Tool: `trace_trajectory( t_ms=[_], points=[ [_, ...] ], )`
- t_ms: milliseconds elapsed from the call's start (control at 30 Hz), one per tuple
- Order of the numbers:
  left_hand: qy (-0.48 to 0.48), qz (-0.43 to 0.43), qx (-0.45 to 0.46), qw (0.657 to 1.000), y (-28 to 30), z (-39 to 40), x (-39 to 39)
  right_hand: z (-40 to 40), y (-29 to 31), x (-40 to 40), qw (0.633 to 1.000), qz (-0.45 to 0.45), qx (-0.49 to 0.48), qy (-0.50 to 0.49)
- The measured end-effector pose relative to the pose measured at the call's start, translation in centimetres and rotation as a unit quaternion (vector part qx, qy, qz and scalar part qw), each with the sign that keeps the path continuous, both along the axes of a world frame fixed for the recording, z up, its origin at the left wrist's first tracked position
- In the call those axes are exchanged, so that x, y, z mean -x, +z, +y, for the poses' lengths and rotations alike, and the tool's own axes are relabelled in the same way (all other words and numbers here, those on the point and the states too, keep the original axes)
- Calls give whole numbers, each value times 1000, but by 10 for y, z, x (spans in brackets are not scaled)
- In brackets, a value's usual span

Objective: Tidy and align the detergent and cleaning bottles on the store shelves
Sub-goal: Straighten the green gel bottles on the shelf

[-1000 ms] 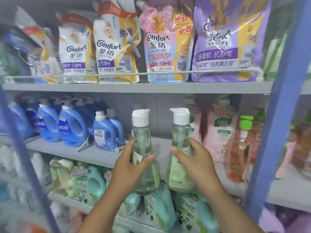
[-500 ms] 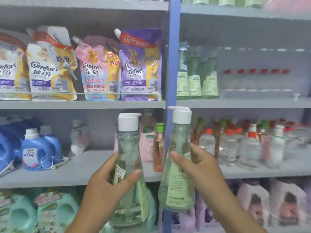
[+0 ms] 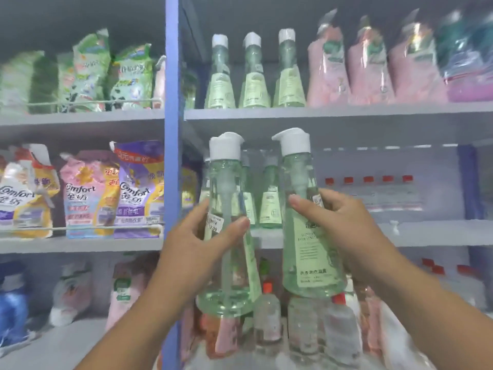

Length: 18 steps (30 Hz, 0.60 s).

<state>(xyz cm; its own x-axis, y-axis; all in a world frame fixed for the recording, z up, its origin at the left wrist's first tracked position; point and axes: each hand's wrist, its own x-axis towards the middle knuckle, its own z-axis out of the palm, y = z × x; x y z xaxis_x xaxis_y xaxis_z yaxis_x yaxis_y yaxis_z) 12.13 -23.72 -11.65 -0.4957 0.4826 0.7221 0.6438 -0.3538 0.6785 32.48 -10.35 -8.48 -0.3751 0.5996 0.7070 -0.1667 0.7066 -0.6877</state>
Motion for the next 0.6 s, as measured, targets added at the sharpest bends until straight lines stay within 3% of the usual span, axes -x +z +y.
trace_trajectory(
  t_ms=[167, 400, 600],
  points=[
    [49, 4, -11, 999, 71, 81, -17, 81, 54, 12, 1000, -2, 31, -6],
    [101, -39, 37, 993, 75, 164, 14, 143, 51, 61, 998, -17, 60, 4],
    [110, -2, 125, 986, 82, 193, 49, 172, 58, 89, 996, -82, 47, -2]
  ],
)
